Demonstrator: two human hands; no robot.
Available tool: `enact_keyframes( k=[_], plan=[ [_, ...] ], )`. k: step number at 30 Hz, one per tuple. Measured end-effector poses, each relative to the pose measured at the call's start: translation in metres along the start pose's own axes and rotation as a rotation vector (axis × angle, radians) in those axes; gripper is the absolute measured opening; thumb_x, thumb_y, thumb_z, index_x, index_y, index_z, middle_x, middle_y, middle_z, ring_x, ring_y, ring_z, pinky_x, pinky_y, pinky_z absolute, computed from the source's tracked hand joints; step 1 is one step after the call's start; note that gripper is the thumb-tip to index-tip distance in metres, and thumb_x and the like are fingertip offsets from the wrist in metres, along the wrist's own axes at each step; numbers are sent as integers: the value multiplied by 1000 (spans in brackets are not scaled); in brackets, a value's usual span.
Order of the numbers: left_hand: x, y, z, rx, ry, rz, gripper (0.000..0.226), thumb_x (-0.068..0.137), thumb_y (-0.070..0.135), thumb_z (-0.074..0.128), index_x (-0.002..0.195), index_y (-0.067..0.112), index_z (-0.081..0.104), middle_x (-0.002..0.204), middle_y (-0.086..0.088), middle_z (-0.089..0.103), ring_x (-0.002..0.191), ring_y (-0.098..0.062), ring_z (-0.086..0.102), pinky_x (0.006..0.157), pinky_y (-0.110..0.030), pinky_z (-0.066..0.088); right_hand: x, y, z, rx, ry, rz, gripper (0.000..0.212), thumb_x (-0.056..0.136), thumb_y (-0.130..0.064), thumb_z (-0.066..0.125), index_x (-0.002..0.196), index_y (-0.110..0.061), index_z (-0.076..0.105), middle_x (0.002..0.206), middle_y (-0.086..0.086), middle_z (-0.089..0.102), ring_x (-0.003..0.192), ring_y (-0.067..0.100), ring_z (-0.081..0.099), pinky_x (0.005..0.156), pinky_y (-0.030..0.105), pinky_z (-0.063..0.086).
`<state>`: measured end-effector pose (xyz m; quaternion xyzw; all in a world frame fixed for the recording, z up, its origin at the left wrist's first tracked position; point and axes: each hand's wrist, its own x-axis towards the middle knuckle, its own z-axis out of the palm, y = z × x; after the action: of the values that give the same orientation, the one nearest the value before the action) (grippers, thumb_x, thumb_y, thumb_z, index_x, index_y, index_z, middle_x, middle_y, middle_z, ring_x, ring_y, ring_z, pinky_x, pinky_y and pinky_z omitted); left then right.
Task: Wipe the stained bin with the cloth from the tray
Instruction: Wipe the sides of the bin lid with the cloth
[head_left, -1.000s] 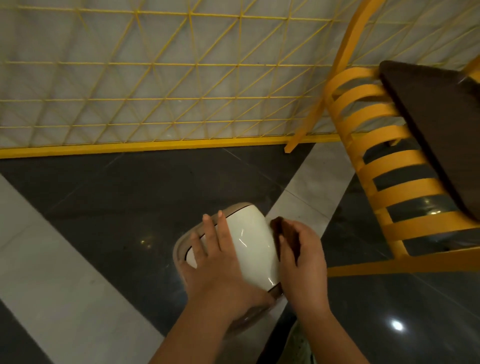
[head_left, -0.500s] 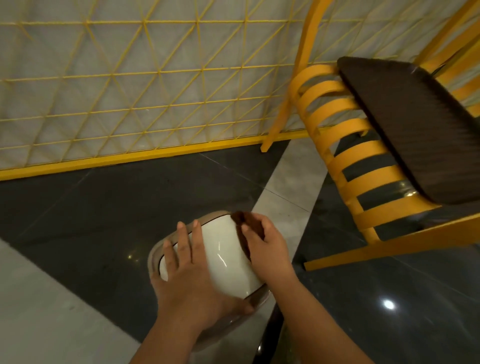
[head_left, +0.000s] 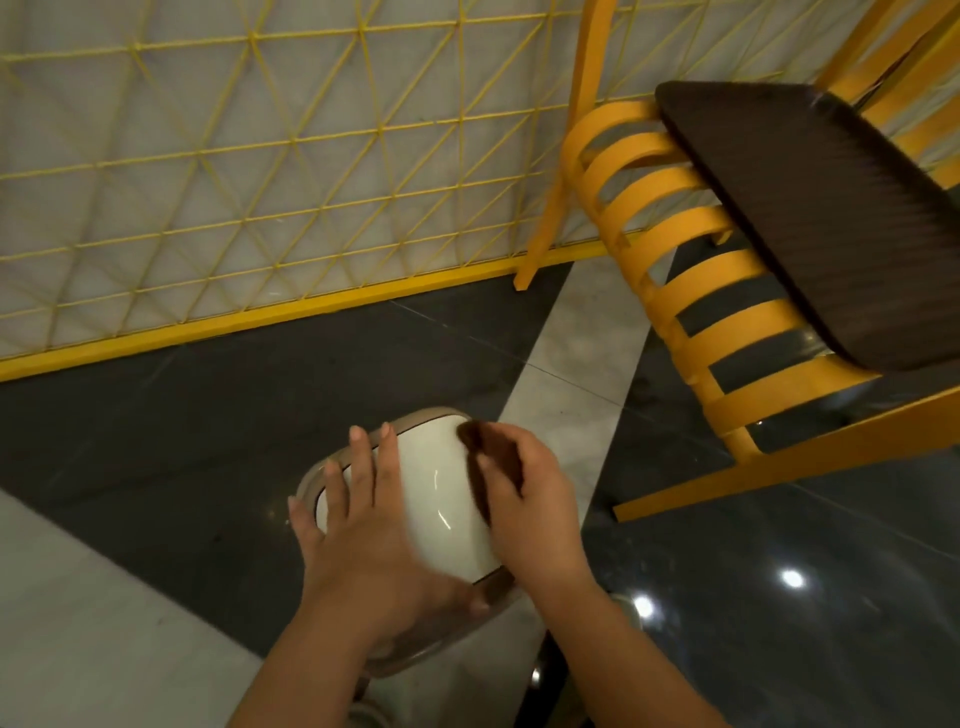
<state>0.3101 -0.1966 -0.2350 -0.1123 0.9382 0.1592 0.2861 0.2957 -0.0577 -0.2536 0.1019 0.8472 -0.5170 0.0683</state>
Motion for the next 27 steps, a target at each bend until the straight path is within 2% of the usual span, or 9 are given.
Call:
enact_keyframes(
  k=[3,5,9,12,16,18,22,25,27],
  plan=[
    [0,-11,-9,49,-22,5,163,31,81,71,136,32,-45,152,1,-42,146,-29,-27,114,-60,-11,-20,21,-3,30,-21,196,24,97,-30,51,118,-42,53,116,-20,58,106,-3,53,103,32,45],
    [-3,-15,-12,88,-39,5,160,36,82,70,135,31,-46,150,0,-45,144,-29,-31,114,-60,-11,-40,33,0,17,-20,206,26,96,-27,53,117,-44,49,118,-21,54,107,-6,50,105,30,43],
    [-10,-15,-6,79,-84,11,162,35,84,69,126,31,-54,147,1,-48,143,-26,-32,115,-58,-9,-81,38,19,39,8,27,41,93,-26,56,128,-39,39,134,-16,36,120,-17,32,100,2,27],
    [-10,-15,0,84,-52,-11,161,38,78,71,120,31,-59,146,-1,-50,142,-24,-34,115,-57,-13,-95,33,31,45,-43,-124,52,88,-36,51,137,-44,34,142,-27,25,131,-6,31,107,9,25],
    [-9,-12,3,46,-37,-9,160,40,78,70,120,31,-60,146,-1,-50,141,-22,-37,115,-57,-15,-54,25,31,-10,-37,-281,49,87,-19,51,132,-37,45,141,-16,36,132,2,35,112,22,29],
    [-9,-10,2,47,-40,-15,168,30,83,70,125,28,-57,145,-1,-51,142,-22,-36,115,-55,-14,-23,14,29,23,-22,-195,39,93,-17,51,129,-32,50,136,-13,44,126,0,40,111,24,33],
    [-10,-10,2,45,-24,-21,171,26,85,71,128,28,-54,147,0,-47,144,-24,-31,116,-56,-12,-7,20,29,165,-23,214,30,100,-24,47,127,-36,50,126,-18,50,109,-4,47,107,26,41],
    [-9,-9,1,46,-32,-23,170,30,81,75,128,29,-54,148,0,-44,145,-26,-28,115,-56,-12,-38,27,27,186,10,257,28,98,-23,50,112,-47,49,112,-28,52,104,-8,51,103,26,44],
    [-10,-8,1,47,-55,-34,170,32,78,78,126,29,-55,148,0,-46,144,-25,-30,114,-55,-15,-65,29,29,217,28,231,33,96,-19,54,109,-49,50,114,-27,53,107,-8,51,101,23,44]
  ],
)
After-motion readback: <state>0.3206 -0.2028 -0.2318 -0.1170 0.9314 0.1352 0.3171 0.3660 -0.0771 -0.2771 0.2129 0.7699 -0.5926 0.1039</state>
